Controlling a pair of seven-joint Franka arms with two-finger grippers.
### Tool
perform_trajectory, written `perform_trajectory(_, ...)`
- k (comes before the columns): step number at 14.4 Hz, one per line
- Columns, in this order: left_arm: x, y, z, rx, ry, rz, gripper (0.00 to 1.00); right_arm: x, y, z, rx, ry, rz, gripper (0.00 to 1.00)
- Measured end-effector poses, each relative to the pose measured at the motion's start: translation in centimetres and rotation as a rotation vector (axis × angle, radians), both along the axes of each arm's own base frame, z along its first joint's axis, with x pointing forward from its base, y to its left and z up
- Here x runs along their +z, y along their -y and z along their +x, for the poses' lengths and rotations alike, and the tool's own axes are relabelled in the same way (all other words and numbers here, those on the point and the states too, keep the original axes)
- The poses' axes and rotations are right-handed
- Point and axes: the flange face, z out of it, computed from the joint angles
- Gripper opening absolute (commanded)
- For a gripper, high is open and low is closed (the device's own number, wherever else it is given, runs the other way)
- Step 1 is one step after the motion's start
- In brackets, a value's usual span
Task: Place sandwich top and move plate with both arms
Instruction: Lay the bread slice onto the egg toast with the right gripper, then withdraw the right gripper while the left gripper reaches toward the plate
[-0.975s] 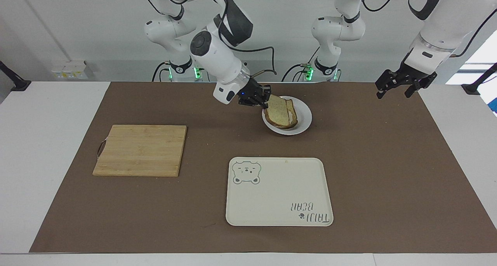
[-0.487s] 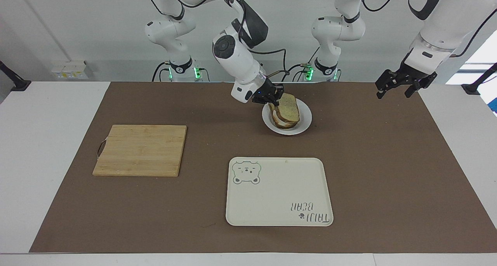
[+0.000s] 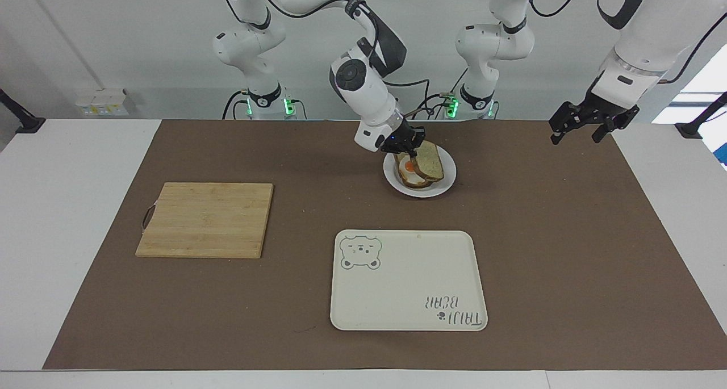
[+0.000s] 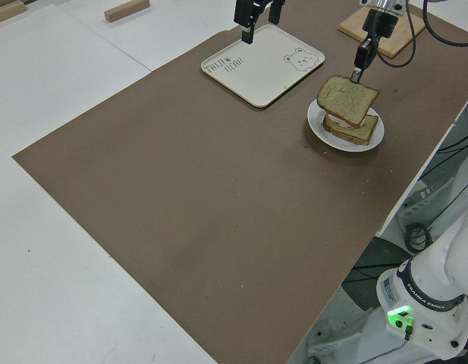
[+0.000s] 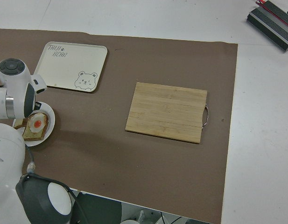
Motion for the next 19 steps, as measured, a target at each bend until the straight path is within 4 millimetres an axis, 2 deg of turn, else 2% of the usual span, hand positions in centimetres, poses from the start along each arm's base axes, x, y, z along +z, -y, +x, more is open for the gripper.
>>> perform_trajectory(5,0.0,0.0,0.0,0.0,0.0,0.0,1.0,-1.7,0.2,-0.5,0.001,-0.021,-0.022,0.0)
perform_trajectory(9,-0.1,0.3,-0.1,-0.006,-0.007,-0.001,1.0,-3.2,0.0,-1.7,0.017,-0.039,-0.042,0.0)
perform_trajectory(12,-0.1,1.3,-0.4,-0.017,-0.025,-0.039,1.0,-3.5,0.8,-1.2,0.001,-0.038,-0.046,0.0)
perform_trajectory(13,0.0,1.5,-0.5,-0.015,-0.028,-0.076,1.0,-3.7,1.5,-0.5,-0.009,-0.037,-0.047,0.27)
perform_trajectory(14,0.0,1.6,-0.6,-0.012,-0.029,-0.095,1.0,-3.9,2.3,0.2,-0.021,-0.036,-0.048,0.99)
perform_trajectory(19,-0.1,1.5,-1.0,-0.009,-0.035,-0.111,1.0,-3.8,4.0,2.0,-0.039,-0.012,-0.055,1.0)
